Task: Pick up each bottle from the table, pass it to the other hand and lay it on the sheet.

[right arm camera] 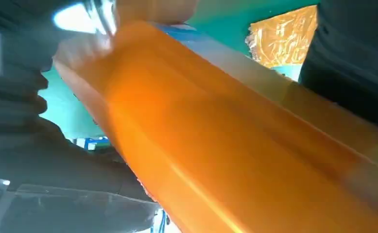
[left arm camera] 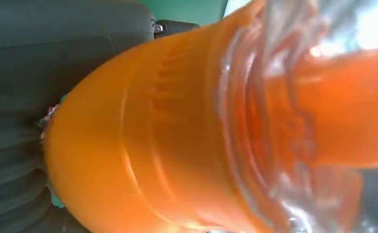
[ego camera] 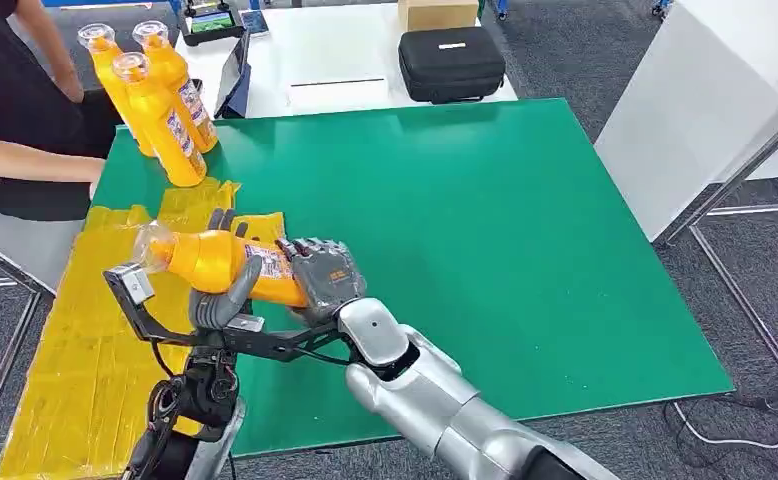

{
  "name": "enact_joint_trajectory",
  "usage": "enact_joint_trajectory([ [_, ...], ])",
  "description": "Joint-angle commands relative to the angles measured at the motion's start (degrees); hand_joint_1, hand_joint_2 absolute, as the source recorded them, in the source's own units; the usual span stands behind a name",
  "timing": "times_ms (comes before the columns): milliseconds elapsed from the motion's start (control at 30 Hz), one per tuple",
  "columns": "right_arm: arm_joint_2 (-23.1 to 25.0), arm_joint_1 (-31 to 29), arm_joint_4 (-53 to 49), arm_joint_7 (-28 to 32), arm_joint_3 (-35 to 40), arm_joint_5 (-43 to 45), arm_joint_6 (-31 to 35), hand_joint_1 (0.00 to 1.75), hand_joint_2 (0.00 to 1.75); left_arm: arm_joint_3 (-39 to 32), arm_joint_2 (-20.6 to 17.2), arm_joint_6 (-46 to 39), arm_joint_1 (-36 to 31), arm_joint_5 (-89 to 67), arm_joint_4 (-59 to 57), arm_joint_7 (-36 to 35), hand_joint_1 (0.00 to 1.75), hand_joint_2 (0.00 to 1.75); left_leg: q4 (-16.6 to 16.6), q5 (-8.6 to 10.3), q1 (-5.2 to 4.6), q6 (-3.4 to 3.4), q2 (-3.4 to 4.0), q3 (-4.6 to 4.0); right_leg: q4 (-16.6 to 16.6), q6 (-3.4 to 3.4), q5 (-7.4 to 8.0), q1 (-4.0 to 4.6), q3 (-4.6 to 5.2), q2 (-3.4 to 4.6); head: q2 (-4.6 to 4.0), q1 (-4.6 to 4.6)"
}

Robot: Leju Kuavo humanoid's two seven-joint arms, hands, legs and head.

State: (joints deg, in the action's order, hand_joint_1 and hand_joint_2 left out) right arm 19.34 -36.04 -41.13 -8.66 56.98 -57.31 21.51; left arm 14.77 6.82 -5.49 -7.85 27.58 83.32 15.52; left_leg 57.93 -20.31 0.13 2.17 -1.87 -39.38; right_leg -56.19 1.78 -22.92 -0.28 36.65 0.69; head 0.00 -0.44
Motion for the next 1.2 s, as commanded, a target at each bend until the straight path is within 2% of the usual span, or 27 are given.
enact_joint_trajectory([
  [33, 0.7, 3.8, 0.4, 4.0, 11.8, -1.0, -2.6, 1.75, 1.75, 3.9, -0.2, -0.1, -7.1, -0.8, -2.0, -1.1, 0.00, 1.75, 0.0, -0.18, 0.06, -0.12, -0.13, 0.40, 0.0, -0.06, -0.27, 0.11, -0.52, -0.34, 0.00, -0.02],
  [200, 0.7, 3.9, 0.1, 2.6, 12.5, -0.4, -1.7, 1.75, 1.75, 4.0, -0.6, -0.3, -6.5, -1.0, -1.9, -0.6, 0.00, 1.75, 0.0, -0.09, 0.06, -0.09, -0.10, 0.24, 0.0, -0.03, -0.14, 0.09, -0.33, -0.24, 0.00, 0.00],
  [233, 0.7, 3.8, 0.4, 2.4, 12.1, -0.1, -1.9, 1.75, 1.75, 3.9, -0.5, -0.4, -6.5, -0.9, -2.0, -0.5, 1.29, 1.75, 0.0, -0.18, 0.06, -0.12, -0.10, 0.41, 0.0, -0.05, -0.25, 0.10, -0.52, -0.30, 0.00, -0.04],
  [267, 0.7, 3.5, 0.9, 2.5, 11.6, 0.5, -1.9, 1.75, 1.75, 3.7, -0.3, -0.5, -6.8, -0.9, -2.4, -0.1, 1.71, 1.75, 0.0, -0.10, 0.05, -0.09, -0.13, 0.27, 0.0, -0.04, -0.17, 0.08, -0.37, -0.28, 0.00, 0.00],
  [367, 0.7, 2.6, 1.7, 2.9, 11.2, 2.0, -1.8, 1.75, 1.75, 3.2, 0.0, -0.8, -7.3, -0.6, -2.5, 1.1, 1.75, 1.75, 0.0, -0.17, 0.06, -0.12, -0.17, 0.42, 0.0, -0.05, -0.26, 0.11, -0.54, -0.38, 0.00, -0.02],
  [533, 0.7, 2.2, 1.6, 2.6, 12.1, 4.2, -2.1, 1.75, 1.75, 2.5, 0.2, -2.6, -7.2, -0.8, -1.2, 2.2, 1.75, 1.75, 0.0, -0.04, 0.05, -0.07, -0.13, 0.14, 0.0, -0.03, -0.10, 0.07, -0.21, -0.25, 0.00, 0.00],
  [633, 0.7, 1.8, 1.4, 1.8, 12.6, 6.0, -2.5, 1.75, 1.75, 2.0, -0.1, -3.3, -6.4, -0.9, -0.3, 2.6, 1.75, 1.75, 0.1, -0.22, 0.07, -0.14, -0.10, 0.44, 0.0, -0.06, -0.29, 0.12, -0.55, -0.33, 0.00, 0.00],
  [800, 0.7, 1.5, 1.8, 1.1, 12.4, 6.8, -2.4, 1.75, 1.75, 1.6, -0.1, -4.0, -5.9, -1.3, 0.3, 3.3, 1.75, 1.75, 0.0, -0.07, 0.04, -0.08, -0.09, 0.19, 0.0, -0.03, -0.12, 0.07, -0.26, -0.22, 0.00, -0.02],
  [867, 0.7, 1.5, 2.6, 0.8, 12.0, 7.0, -2.1, 1.75, 1.75, 1.2, -0.1, -4.7, -5.5, -1.8, 1.0, 4.0, 1.75, 1.75, 0.1, -0.24, 0.08, -0.14, -0.07, 0.48, 0.0, -0.06, -0.29, 0.13, -0.60, -0.31, 0.00, -0.02],
  [1033, 0.7, 1.4, 3.5, 1.2, 11.5, 7.3, -1.8, 1.75, 1.75, 1.1, -0.2, -4.7, -5.3, -1.8, 1.5, 4.0, 1.75, 1.75, 0.0, -0.08, 0.05, -0.08, -0.10, 0.23, 0.0, -0.03, -0.12, 0.08, -0.32, -0.24, 0.00, 0.00],
  [1100, 0.7, 1.4, 3.5, 1.2, 11.5, 7.3, -1.8, 1.75, 1.75, 1.1, -0.2, -4.7, -5.3, -1.8, 1.5, 4.0, 1.75, 1.75, 0.0, -0.26, 0.06, -0.15, -0.07, 0.57, 0.0, -0.06, -0.33, 0.11, -0.69, -0.33, 0.00, 0.00],
  [1167, 0.7, 1.5, 3.8, 0.9, 10.8, 8.0, -2.0, 1.75, 1.75, 0.9, -0.2, -5.0, -5.3, -2.1, 1.7, 4.3, 1.75, 1.75, 0.0, -0.08, 0.05, -0.08, -0.11, 0.23, 0.0, -0.03, -0.13, 0.08, -0.32, -0.25, 0.00, 0.00],
  [1200, 0.7, 1.6, 4.5, 2.0, 9.3, 9.1, -1.9, 1.22, 1.75, 0.4, -0.4, -5.3, -5.0, -2.3, 2.3, 4.6, 1.75, 1.75, 0.0, -0.16, 0.06, -0.11, -0.11, 0.38, 0.0, -0.05, -0.22, 0.10, -0.49, -0.31, 0.00, -0.02],
])
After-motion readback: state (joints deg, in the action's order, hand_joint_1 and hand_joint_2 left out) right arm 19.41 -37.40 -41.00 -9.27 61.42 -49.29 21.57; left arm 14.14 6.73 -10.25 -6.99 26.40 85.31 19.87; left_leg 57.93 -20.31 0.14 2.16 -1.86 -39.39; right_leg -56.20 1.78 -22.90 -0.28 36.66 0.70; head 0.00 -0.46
